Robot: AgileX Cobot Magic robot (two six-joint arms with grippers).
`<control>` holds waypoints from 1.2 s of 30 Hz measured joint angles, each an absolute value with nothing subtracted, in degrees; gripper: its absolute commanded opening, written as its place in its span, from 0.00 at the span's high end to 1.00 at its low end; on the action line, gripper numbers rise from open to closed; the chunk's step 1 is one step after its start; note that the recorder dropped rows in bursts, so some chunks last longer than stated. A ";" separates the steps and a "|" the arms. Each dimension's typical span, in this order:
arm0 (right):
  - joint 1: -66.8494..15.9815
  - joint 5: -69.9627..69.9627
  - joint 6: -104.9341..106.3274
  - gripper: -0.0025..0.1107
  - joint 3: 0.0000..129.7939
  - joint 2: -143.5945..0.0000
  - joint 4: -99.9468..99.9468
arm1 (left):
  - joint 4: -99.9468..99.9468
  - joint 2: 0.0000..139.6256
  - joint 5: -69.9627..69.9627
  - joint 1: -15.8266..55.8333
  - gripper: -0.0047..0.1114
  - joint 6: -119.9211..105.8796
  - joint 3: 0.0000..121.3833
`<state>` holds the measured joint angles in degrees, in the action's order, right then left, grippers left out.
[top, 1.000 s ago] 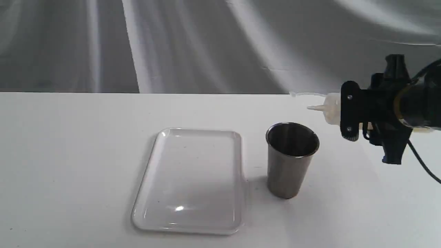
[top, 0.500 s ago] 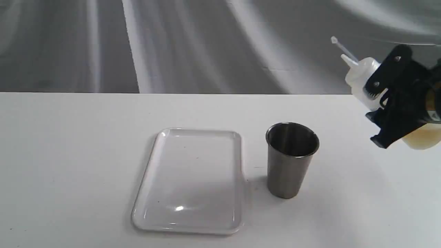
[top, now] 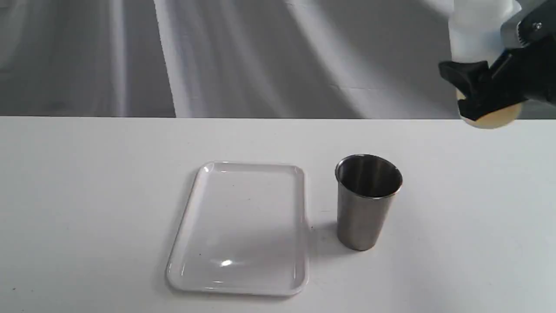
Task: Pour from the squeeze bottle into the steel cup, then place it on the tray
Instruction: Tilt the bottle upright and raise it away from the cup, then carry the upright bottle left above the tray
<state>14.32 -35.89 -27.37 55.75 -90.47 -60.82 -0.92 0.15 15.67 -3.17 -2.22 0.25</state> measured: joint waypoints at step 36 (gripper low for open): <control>-0.68 -53.57 -30.55 0.98 55.75 -85.03 -32.68 | -0.92 0.15 15.67 -3.17 0.96 -2.22 0.26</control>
<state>-0.68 -53.57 -30.56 55.75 -85.03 -32.68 -0.92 0.15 15.67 -3.17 -2.22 0.25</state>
